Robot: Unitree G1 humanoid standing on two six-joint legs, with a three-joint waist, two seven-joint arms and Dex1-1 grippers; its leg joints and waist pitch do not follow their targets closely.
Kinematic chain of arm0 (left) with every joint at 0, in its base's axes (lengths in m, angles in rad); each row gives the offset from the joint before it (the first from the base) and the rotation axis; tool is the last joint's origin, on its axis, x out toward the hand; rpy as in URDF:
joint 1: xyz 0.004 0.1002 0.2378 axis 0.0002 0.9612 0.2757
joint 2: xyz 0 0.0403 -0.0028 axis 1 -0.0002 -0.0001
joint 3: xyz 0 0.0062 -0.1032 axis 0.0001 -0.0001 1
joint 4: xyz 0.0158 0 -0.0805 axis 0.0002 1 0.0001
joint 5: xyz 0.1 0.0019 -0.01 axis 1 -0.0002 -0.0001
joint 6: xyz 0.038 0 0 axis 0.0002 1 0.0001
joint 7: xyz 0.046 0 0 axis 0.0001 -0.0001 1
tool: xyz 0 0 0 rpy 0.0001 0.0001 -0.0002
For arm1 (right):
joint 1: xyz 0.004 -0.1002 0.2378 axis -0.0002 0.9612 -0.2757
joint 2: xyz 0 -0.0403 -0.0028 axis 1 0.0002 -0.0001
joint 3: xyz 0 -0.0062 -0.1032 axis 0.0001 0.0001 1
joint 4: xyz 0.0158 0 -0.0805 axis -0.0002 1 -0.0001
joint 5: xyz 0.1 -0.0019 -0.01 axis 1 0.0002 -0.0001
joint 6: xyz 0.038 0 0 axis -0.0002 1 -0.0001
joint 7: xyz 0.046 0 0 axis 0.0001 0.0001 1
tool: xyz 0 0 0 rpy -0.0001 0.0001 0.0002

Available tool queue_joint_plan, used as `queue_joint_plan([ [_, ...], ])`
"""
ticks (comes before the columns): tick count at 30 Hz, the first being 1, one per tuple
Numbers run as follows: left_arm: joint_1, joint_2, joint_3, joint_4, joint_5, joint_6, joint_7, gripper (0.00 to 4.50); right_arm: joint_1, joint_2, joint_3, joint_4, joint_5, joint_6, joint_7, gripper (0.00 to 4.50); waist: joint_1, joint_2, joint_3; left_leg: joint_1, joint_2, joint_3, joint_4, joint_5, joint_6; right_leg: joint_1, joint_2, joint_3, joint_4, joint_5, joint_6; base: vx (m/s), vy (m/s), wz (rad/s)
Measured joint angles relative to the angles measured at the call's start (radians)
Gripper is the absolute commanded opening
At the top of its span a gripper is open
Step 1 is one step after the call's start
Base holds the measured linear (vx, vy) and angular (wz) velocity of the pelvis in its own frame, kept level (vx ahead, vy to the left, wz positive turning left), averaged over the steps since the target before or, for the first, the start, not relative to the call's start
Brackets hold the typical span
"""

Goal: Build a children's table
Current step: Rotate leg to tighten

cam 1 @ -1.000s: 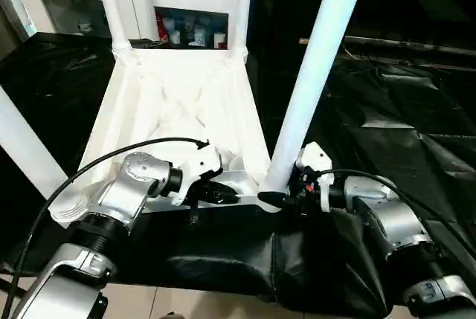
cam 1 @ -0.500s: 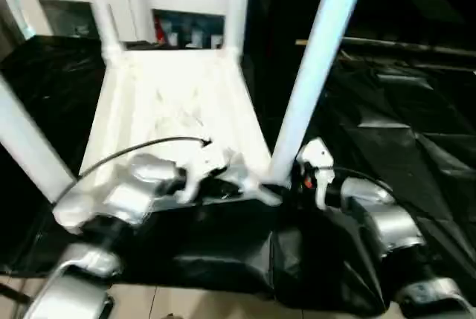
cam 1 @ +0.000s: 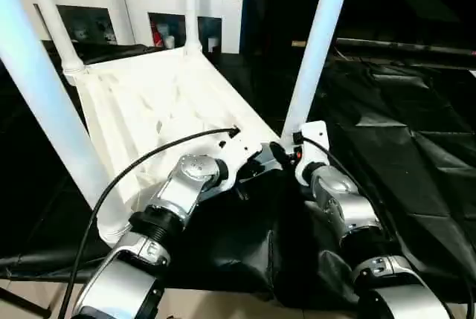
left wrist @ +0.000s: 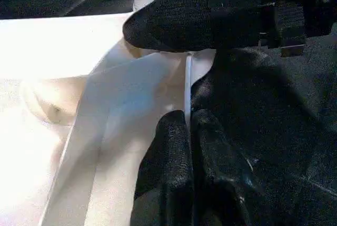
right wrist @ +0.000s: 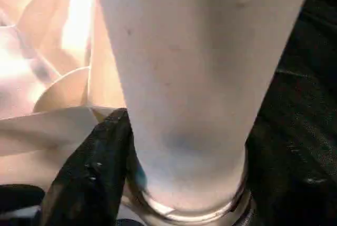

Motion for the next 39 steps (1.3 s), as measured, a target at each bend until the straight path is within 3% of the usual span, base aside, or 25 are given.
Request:
queue_joint_plan([
  [8,0.006,0.079,0.000,-0.012,-0.024,-0.038,-0.149,0.00,0.055,-0.101,0.061,-0.078,0.002,0.000,0.277,3.60,-0.002,0.000,0.000,0.000,0.000,-0.001,-0.003,0.000,0.000,-0.001,0.001,-0.001,0.000,0.000,0.000,0.000,0.000,0.00],
  [12,0.051,0.184,-0.007,-0.078,-0.079,-0.071,-0.341,0.00,0.108,-0.198,0.121,-0.185,0.055,0.046,0.526,3.60,-0.005,0.000,0.001,-0.001,0.001,-0.001,-0.004,0.000,0.000,-0.002,0.002,0.000,-0.001,-0.002,-0.001,0.000,0.000,0.00],
  [15,0.072,0.223,-0.008,-0.106,-0.104,-0.076,-0.443,0.00,0.110,-0.222,0.154,-0.220,0.071,0.071,0.631,3.60,-0.001,0.001,0.002,-0.002,0.001,-0.001,-0.004,0.000,0.000,-0.003,0.002,0.000,-0.001,-0.003,-0.003,0.000,0.000,0.00],
  [20,0.097,0.281,-0.025,-0.162,-0.141,-0.053,-0.571,0.00,0.140,-0.259,0.181,-0.271,0.106,0.084,0.755,3.60,0.021,0.000,0.005,-0.002,0.001,0.000,-0.002,-0.001,0.001,-0.004,0.001,-0.001,-0.002,-0.003,-0.003,0.000,0.000,0.00],
  [23,0.100,0.286,-0.027,-0.171,-0.148,-0.048,-0.581,0.00,0.141,-0.268,0.185,-0.277,0.110,0.090,0.778,3.60,0.023,-0.001,0.006,-0.002,0.001,0.000,-0.001,-0.001,0.001,-0.004,0.001,-0.001,-0.001,-0.003,-0.003,0.000,0.000,0.00],
  [24,0.100,0.286,-0.028,-0.172,-0.149,-0.047,-0.585,0.00,0.142,-0.273,0.188,-0.279,0.110,0.090,0.786,3.36,0.023,-0.001,0.006,-0.002,0.001,0.000,-0.001,-0.001,0.001,-0.004,0.001,-0.001,-0.001,-0.003,-0.003,0.000,0.000,0.00],
  [26,0.101,0.285,-0.029,-0.173,-0.150,-0.047,-0.586,0.00,0.144,-0.283,0.194,-0.283,0.109,0.089,0.796,3.36,0.023,-0.001,0.006,-0.002,0.001,0.000,-0.002,-0.001,0.001,-0.004,0.001,-0.001,-0.001,-0.003,-0.003,0.000,0.000,0.00],
  [29,0.102,0.284,-0.028,-0.173,-0.150,-0.047,-0.586,0.00,0.147,-0.281,0.196,-0.284,0.108,0.087,0.795,2.95,0.023,-0.001,0.006,-0.002,0.001,0.000,-0.002,-0.001,0.001,-0.004,0.001,-0.001,-0.001,-0.003,-0.003,0.000,0.000,0.00],
  [34,0.106,0.286,-0.028,-0.181,-0.150,-0.044,-0.584,0.00,0.155,-0.281,0.196,-0.295,0.107,0.087,0.792,2.78,0.023,-0.001,0.006,-0.002,0.001,0.000,-0.002,-0.001,0.001,-0.004,0.001,-0.001,-0.001,-0.003,-0.003,0.000,0.000,0.00],
  [39,0.093,0.246,-0.026,-0.148,-0.124,-0.066,-0.480,0.00,0.150,-0.240,0.158,-0.237,0.098,0.055,0.676,2.75,0.020,-0.002,0.006,0.000,0.001,0.000,-0.001,0.000,0.001,-0.001,0.001,-0.001,0.000,-0.002,-0.004,0.000,0.000,0.00],
])
